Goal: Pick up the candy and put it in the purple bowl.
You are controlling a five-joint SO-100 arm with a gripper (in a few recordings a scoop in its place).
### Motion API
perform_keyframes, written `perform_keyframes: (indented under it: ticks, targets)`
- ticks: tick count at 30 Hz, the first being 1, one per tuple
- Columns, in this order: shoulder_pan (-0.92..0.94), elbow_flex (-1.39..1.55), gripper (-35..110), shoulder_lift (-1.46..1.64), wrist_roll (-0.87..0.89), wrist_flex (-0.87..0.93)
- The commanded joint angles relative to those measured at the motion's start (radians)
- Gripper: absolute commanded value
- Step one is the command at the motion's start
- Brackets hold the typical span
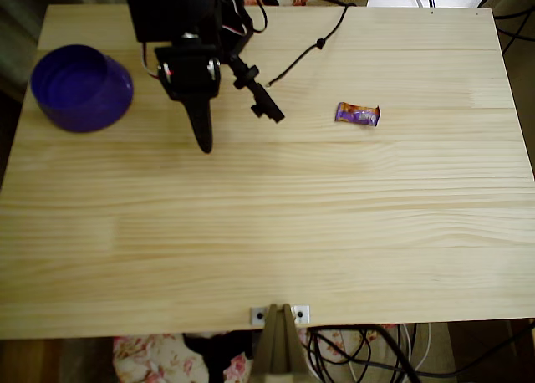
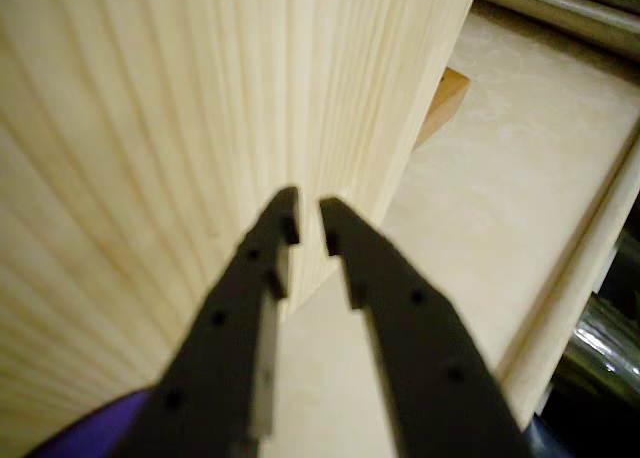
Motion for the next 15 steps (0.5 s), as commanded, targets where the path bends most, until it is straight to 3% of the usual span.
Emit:
perform_keyframes:
  ticks: [1,11,15]
  targets:
    - [-0.002,0.057,0,0.032,0.000,-0.005]
    - [-0.012,0.057,0,0.032,-0.011,-0.005]
    - [0.003,0.057,0,0.032,0.066,-0.009]
